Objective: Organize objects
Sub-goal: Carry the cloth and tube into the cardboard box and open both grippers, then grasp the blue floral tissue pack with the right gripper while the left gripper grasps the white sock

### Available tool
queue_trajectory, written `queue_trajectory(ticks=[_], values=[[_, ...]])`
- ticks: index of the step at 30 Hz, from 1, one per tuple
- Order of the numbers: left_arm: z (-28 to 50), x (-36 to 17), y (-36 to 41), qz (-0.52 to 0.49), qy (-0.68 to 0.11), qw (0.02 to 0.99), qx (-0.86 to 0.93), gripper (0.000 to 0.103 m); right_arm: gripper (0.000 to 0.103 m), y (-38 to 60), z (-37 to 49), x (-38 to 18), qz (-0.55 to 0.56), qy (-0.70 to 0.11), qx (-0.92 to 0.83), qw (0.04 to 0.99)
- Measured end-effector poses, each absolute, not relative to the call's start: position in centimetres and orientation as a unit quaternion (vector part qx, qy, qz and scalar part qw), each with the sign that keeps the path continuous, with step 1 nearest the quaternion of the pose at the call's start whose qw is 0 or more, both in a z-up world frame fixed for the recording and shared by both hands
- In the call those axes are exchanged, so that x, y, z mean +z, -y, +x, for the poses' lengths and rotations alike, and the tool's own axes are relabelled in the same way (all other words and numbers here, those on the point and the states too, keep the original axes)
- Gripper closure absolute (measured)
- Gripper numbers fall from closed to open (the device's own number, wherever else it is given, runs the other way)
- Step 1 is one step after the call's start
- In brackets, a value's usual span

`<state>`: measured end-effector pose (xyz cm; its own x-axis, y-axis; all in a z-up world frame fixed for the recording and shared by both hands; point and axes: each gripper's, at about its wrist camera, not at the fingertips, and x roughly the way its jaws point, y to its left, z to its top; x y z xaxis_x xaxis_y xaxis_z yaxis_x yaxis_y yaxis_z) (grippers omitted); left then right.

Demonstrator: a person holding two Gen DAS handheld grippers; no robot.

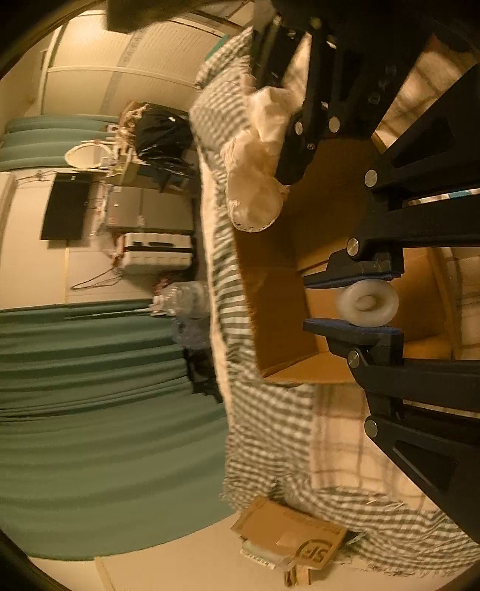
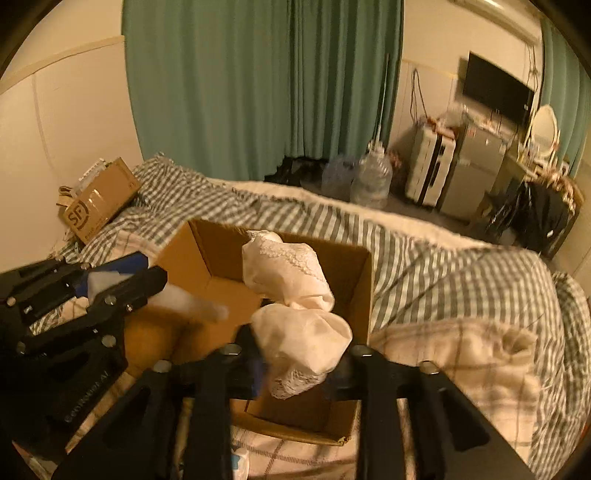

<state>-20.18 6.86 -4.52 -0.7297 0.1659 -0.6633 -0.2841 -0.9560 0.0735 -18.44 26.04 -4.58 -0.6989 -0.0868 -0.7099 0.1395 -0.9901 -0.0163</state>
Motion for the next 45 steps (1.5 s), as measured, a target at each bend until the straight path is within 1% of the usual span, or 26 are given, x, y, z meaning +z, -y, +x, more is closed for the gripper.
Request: queue_trajectory(ticks=[1, 2, 3, 4, 5, 6, 8, 9, 10, 12, 13, 18, 22, 25, 33, 42, 43, 44, 45], values=[[-20.2, -4.9, -7.0, -0.352, -0.089, 0.121, 0.924, 0.08, 0.052, -26.4, -18.3, -4.6, 0.382, -0.03, -0.922, 0.059], [-20.2, -5.0, -7.0, -0.354, -0.092, 0.118, 0.923, 0.076, 0.043, -27.0, -18.1, -4.5, 0.379, -0.025, -0.923, 0.058], [-19.9, -5.1, -7.0, -0.355, -0.097, 0.113, 0.923, 0.061, 0.04, -27.4, -17.8, -4.3, 0.376, -0.019, -0.925, 0.056], [-19.6, -5.1, -6.9, -0.355, -0.098, 0.109, 0.923, 0.049, 0.036, -27.8, -17.8, -4.0, 0.375, -0.015, -0.925, 0.055], [-19.1, -4.9, -6.7, -0.352, -0.098, 0.103, 0.925, 0.027, 0.031, -27.9, -17.3, -3.8, 0.372, -0.012, -0.926, 0.053], [-18.6, -4.6, -6.2, -0.347, -0.097, 0.099, 0.928, 0.017, 0.028, -28.2, -16.8, -3.4, 0.369, -0.008, -0.928, 0.048], [-17.6, -4.0, -5.5, -0.337, -0.094, 0.09, 0.932, 0.014, 0.019, -28.8, -15.6, -2.7, 0.365, -0.007, -0.93, 0.035], [-17.2, -3.8, -5.2, -0.339, -0.093, 0.088, 0.932, 0.014, 0.018, -29.0, -15.0, -2.3, 0.361, -0.007, -0.932, 0.032], [-16.6, -3.5, -4.7, -0.341, -0.089, 0.088, 0.932, 0.012, 0.015, -29.3, -14.1, -1.8, 0.356, -0.005, -0.934, 0.028], [-15.2, -2.8, -3.7, -0.337, -0.078, 0.09, 0.934, 0.003, 0.011, -29.3, -12.4, -0.8, 0.346, -0.005, -0.938, 0.021], [-14.8, -2.5, -3.2, -0.334, -0.075, 0.088, 0.936, 0.001, 0.009, -29.2, -11.5, -0.2, 0.341, -0.004, -0.94, 0.019], [-11.3, -1.1, -1.7, -0.32, -0.071, 0.073, 0.942, 0.0, 0.007, -28.8, -6.7, 1.9, 0.318, -0.005, -0.948, 0.01], [-7.9, -1.3, -0.6, -0.321, -0.052, 0.069, 0.943, 0.0, 0.007, -27.9, -3.4, 1.6, 0.321, -0.011, -0.947, 0.009], [-6.1, -2.7, -0.3, -0.327, -0.052, 0.064, 0.941, 0.0, 0.007, -27.1, -1.6, 0.1, 0.334, -0.023, -0.942, 0.009], [-3.4, -7.1, -0.1, -0.364, -0.067, 0.066, 0.927, 0.0, 0.007, -24.6, 1.0, -6.5, 0.411, -0.059, -0.909, 0.024], [-3.1, -10.0, -0.8, -0.399, -0.087, 0.063, 0.91, 0.0, 0.007, -22.0, 1.2, -10.3, 0.46, -0.095, -0.881, 0.058], [-3.2, -10.1, -0.7, -0.403, -0.086, 0.062, 0.909, 0.0, 0.011, -22.0, 1.1, -10.7, 0.466, -0.098, -0.877, 0.056], [-3.3, -10.2, -0.6, -0.406, -0.084, 0.061, 0.908, 0.0, 0.021, -22.0, 0.9, -11.0, 0.473, -0.099, -0.874, 0.056], [-3.3, -10.4, -0.4, -0.408, -0.081, 0.062, 0.907, 0.0, 0.028, -22.1, 0.8, -11.1, 0.477, -0.094, -0.872, 0.061]])
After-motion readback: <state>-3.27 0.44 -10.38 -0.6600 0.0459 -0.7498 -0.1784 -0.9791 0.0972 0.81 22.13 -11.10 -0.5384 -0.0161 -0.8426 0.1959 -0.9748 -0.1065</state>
